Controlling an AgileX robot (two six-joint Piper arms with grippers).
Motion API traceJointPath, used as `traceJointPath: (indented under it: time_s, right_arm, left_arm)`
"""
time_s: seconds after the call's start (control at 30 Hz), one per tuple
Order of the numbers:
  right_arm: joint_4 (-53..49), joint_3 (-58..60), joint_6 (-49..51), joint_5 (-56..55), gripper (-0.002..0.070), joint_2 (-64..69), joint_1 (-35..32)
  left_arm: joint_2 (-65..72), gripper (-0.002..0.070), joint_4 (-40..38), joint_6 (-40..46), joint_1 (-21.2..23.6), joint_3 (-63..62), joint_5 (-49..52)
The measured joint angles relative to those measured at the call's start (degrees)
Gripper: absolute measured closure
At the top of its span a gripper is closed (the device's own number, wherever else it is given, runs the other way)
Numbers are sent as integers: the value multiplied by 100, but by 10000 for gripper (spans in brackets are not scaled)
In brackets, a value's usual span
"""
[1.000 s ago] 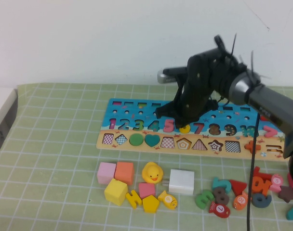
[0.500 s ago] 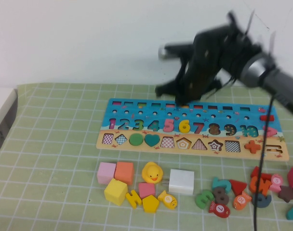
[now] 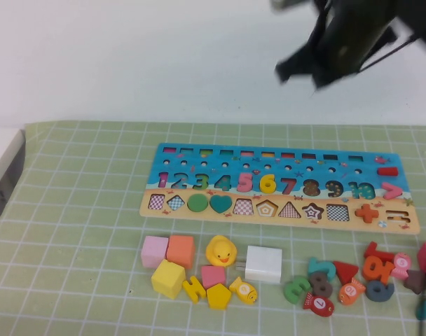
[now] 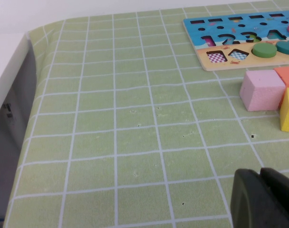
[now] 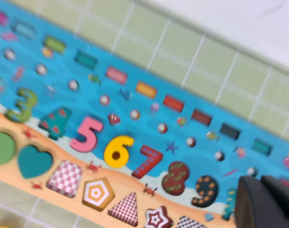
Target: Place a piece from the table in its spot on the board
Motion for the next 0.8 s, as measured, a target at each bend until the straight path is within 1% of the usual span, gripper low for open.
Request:
traceJointPath:
  time_s: [0.17, 0.53, 0.63, 0.8]
  right_arm:
    - [187, 282, -122, 0, 677, -1015, 0]
    - [18, 2612, -136, 0, 677, -3260, 0]
    - [-60, 2940, -148, 0, 677, -3689, 0]
    - [-428, 3022, -160, 0, 677, -4177, 0]
  left_arm:
    - [0, 677, 0, 0, 0, 0, 0]
    - [0, 677, 0, 0, 0, 0, 0]
    - [0, 677, 0, 0, 0, 0, 0]
    - [0, 677, 0, 0, 0, 0, 0]
